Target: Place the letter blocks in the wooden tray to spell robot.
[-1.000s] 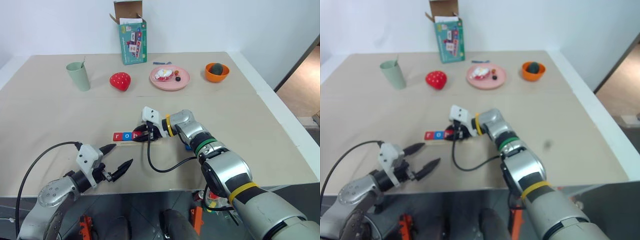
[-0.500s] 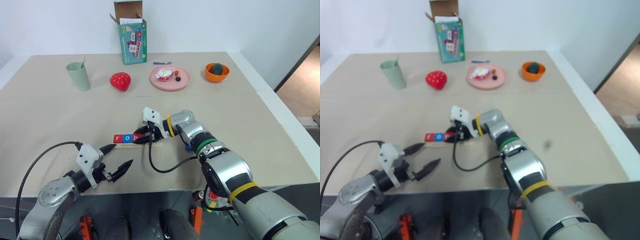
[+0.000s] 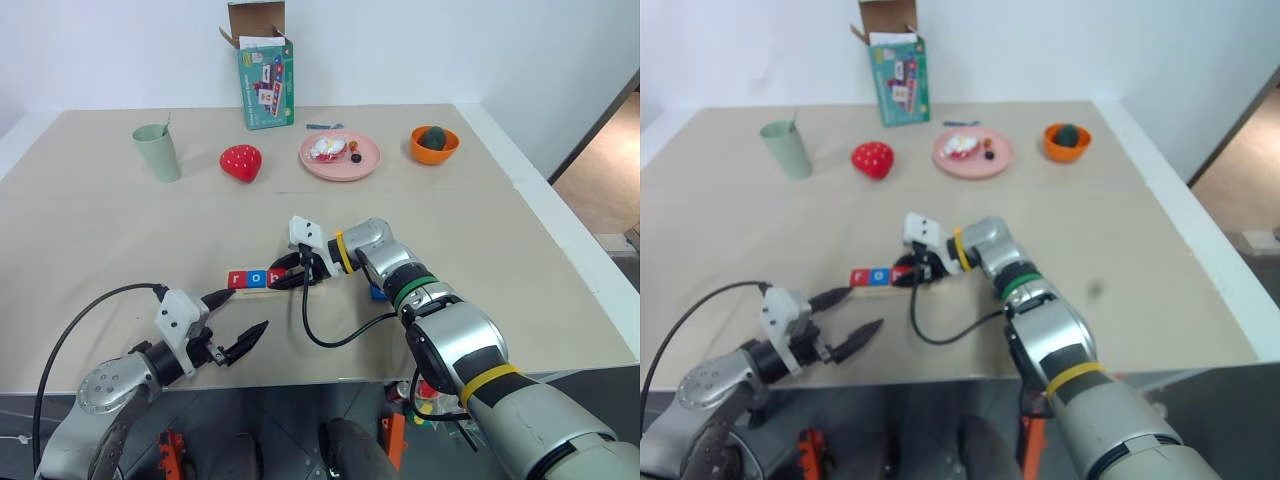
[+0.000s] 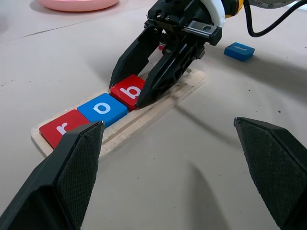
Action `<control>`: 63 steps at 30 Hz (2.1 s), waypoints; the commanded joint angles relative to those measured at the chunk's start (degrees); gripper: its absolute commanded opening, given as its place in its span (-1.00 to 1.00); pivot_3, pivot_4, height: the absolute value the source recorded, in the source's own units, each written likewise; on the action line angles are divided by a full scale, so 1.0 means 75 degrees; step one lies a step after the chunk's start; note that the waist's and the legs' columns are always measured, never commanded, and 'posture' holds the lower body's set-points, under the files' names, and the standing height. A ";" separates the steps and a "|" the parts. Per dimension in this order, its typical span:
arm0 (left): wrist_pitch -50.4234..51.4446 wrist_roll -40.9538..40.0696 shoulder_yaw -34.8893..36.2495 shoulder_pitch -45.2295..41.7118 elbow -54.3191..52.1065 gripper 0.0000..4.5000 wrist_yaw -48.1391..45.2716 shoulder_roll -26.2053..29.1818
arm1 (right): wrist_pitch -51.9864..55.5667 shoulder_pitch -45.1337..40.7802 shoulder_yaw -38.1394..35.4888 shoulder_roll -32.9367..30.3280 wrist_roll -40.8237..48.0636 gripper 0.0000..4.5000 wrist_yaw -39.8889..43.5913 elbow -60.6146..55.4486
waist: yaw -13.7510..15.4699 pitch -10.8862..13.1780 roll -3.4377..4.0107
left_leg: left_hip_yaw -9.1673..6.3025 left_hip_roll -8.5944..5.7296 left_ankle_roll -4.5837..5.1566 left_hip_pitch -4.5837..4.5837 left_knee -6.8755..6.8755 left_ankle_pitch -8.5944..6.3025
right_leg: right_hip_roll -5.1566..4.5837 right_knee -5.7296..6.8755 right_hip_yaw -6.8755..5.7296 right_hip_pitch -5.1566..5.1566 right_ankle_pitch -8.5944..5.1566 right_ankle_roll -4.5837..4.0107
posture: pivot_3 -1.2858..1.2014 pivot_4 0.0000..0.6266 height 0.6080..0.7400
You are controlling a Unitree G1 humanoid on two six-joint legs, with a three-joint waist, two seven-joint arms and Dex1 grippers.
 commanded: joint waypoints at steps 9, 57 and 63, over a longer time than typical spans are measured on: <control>-0.0075 0.0015 0.0001 -0.0102 -0.0213 1.00 0.0055 -0.0006 | -0.0229 0.0079 0.0098 0.0148 -0.0085 -0.22 -0.0229 -0.0099 | -0.0007 0.0000 0.0000 | -0.0001 0.0002 0.0000 0.0003 0.0000 0.0000 | 0.0003 0.0003 0.0000 0.0000 0.0002 -0.0003 | 0.03 -0.52 1.00; -0.0115 0.0110 -0.0193 -0.0216 -0.0097 1.00 -0.0003 0.0013 | 0.0336 0.0137 -0.0394 -0.0026 0.0679 -0.22 0.0376 -0.0493 | -0.0008 0.0000 0.0000 | 0.0002 0.0004 -0.0001 0.0012 0.0001 0.0003 | 0.0010 0.0012 0.0006 0.0002 0.0004 -0.0006 | 0.03 -0.52 1.00; -0.0120 0.0135 -0.0205 -0.0202 -0.0105 1.00 -0.0037 0.0012 | 0.0149 0.0200 -0.0385 -0.0052 0.0720 0.68 0.0495 -0.0651 | -0.0008 0.0000 0.0000 | 0.0001 0.0004 -0.0001 0.0007 0.0001 0.0002 | 0.0010 0.0012 0.0005 -0.0001 0.0004 -0.0006 | 0.03 -0.52 1.00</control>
